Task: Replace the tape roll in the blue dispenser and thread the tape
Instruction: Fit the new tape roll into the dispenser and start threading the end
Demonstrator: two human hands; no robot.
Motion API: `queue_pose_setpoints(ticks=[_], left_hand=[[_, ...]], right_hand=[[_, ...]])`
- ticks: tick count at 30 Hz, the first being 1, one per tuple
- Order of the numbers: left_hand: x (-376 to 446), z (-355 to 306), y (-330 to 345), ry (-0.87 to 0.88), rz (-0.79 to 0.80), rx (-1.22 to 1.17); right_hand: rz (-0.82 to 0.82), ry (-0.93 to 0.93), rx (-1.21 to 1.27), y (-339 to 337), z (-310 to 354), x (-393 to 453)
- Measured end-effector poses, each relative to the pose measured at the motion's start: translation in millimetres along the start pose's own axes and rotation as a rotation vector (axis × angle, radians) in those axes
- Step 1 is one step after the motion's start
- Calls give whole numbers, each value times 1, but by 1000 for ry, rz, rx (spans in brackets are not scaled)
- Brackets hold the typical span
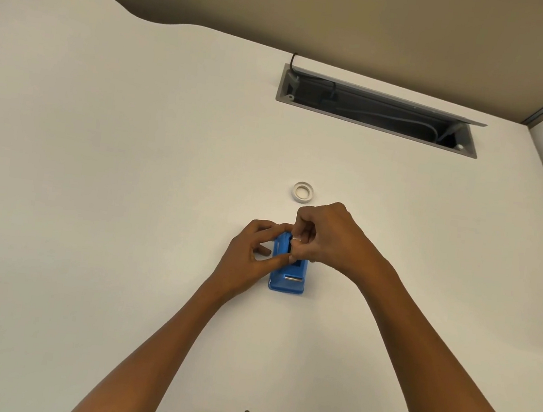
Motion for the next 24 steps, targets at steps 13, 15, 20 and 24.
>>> queue_pose_setpoints(ticks=[13, 15, 20, 24], left_hand=[[0, -1, 0, -29, 3, -23], [0, -1, 0, -31, 6, -15], [1, -1, 0, -36, 4, -6], [0, -4, -1, -18, 17, -14]], right_hand=[[-75, 106, 474, -2, -27, -8], [-109, 138, 578, 1, -34, -14], [-199, 48, 334, 10, -32, -19], [-258, -39, 200, 9, -27, -15]])
Point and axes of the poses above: each hand's wrist, its own x-axis towards the middle knuckle, its own y-axis out of the palm, z = x × y, the point moved 2 cm from there along x, towards the middle knuckle, and after that the axes turned 2 degrees about -z, right-handed, at the moved point
